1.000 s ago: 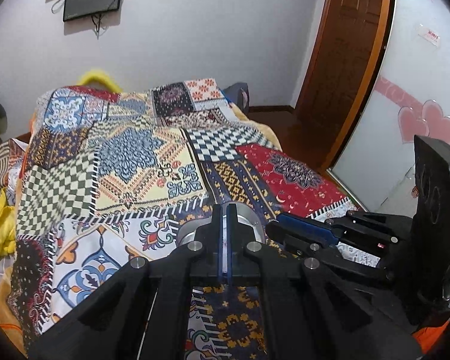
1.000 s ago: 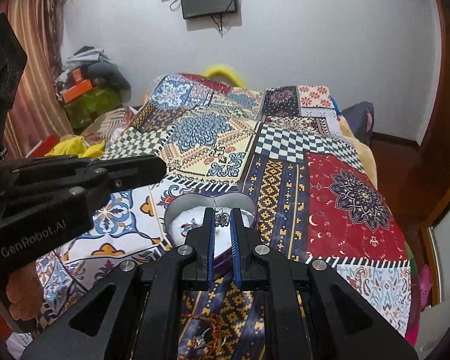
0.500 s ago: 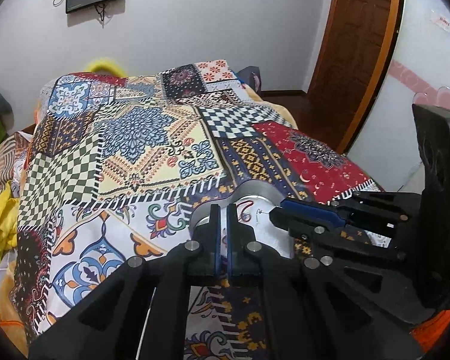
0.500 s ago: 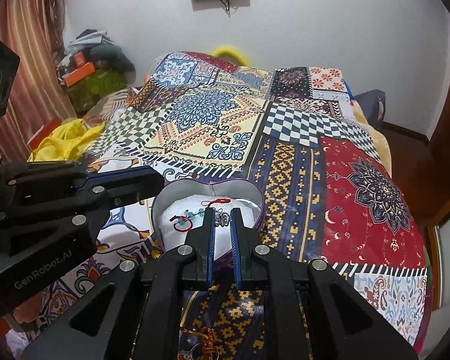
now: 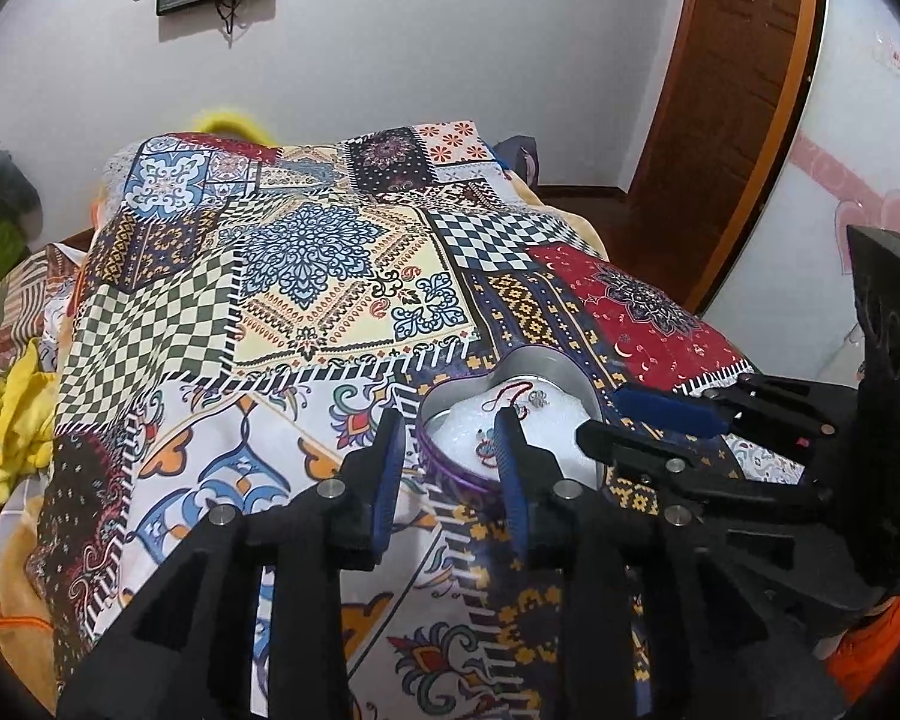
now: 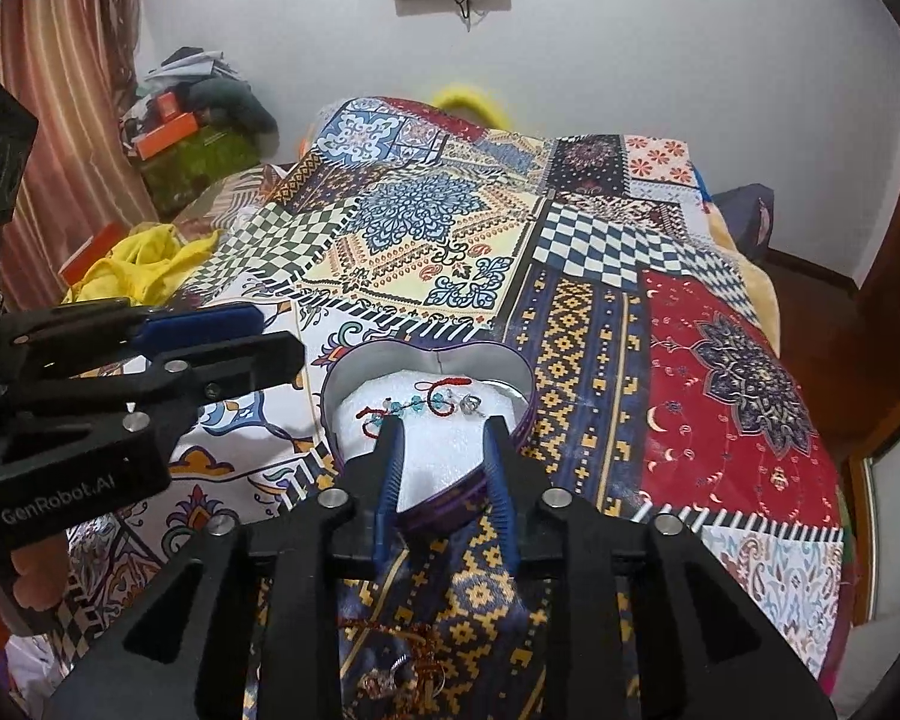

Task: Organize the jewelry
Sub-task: 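Open both grippers to drop the pieces into the tin, then move both grippers back down to the remaining jewelry pile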

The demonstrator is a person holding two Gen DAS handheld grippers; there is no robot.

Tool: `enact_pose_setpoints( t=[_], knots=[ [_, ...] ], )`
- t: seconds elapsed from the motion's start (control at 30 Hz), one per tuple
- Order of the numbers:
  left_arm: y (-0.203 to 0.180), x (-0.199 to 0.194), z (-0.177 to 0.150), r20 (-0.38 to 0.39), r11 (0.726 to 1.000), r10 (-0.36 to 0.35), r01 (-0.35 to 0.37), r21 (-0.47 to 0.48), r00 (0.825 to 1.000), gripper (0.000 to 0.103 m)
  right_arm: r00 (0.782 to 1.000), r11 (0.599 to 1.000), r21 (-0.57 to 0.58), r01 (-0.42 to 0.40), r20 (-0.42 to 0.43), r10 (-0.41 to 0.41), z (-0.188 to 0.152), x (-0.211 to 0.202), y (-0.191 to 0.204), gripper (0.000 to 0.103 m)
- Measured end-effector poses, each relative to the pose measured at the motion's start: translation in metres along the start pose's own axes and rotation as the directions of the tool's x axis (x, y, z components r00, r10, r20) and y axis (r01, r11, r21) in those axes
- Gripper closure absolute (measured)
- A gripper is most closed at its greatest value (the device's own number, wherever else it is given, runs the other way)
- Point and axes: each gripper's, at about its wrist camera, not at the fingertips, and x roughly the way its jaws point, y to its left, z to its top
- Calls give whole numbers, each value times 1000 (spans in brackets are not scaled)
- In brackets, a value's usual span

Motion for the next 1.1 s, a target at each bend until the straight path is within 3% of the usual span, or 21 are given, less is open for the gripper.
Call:
enact_pose_setpoints(
  t=[0.13, 0.27, 0.67, 1.1],
  knots=[
    [-1, -9, -3, 0, 1000, -1, 1, 8, 1000, 72, 1000, 1000, 4, 12, 19, -12, -1, -13, 1, 74],
    [-6, -23, -8, 8, 1000, -2, 2, 26, 1000, 66, 998, 999, 5, 42, 48, -42, -3, -27, 2, 65],
    [-23, -53, -30, -8, 998, -10, 11, 65, 1000, 61, 991, 994, 65, 82, 105, -89, -22, -72, -2, 64],
    [-33, -53, -69, -89, 995, -14, 22, 93, 996, 61, 993, 992, 68, 111, 40, -113, -64, -78, 5, 64]
  ],
)
